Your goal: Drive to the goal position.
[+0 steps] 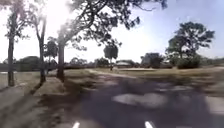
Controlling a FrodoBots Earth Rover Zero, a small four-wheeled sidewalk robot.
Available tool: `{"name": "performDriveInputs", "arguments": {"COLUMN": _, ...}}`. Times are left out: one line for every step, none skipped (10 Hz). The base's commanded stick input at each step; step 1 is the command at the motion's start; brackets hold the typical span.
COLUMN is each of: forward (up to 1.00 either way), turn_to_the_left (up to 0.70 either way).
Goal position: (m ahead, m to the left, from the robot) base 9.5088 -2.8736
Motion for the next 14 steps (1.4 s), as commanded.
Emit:
{"name": "performDriveInputs", "arguments": {"forward": 1.00, "turn_to_the_left": 0.00}}
{"name": "performDriveInputs", "arguments": {"forward": 1.00, "turn_to_the_left": 0.00}}
{"name": "performDriveInputs", "arguments": {"forward": 1.00, "turn_to_the_left": 0.00}}
{"name": "performDriveInputs", "arguments": {"forward": 0.98, "turn_to_the_left": 0.00}}
{"name": "performDriveInputs", "arguments": {"forward": 0.98, "turn_to_the_left": 0.00}}
{"name": "performDriveInputs", "arguments": {"forward": 0.98, "turn_to_the_left": 0.00}}
{"name": "performDriveInputs", "arguments": {"forward": 0.98, "turn_to_the_left": 0.00}}
{"name": "performDriveInputs", "arguments": {"forward": 0.98, "turn_to_the_left": 0.00}}
{"name": "performDriveInputs", "arguments": {"forward": 0.98, "turn_to_the_left": 0.00}}
{"name": "performDriveInputs", "arguments": {"forward": 0.99, "turn_to_the_left": 0.00}}
{"name": "performDriveInputs", "arguments": {"forward": 1.00, "turn_to_the_left": 0.00}}
{"name": "performDriveInputs", "arguments": {"forward": 1.00, "turn_to_the_left": 0.00}}
{"name": "performDriveInputs", "arguments": {"forward": 1.00, "turn_to_the_left": 0.00}}
{"name": "performDriveInputs", "arguments": {"forward": 1.00, "turn_to_the_left": 0.00}}
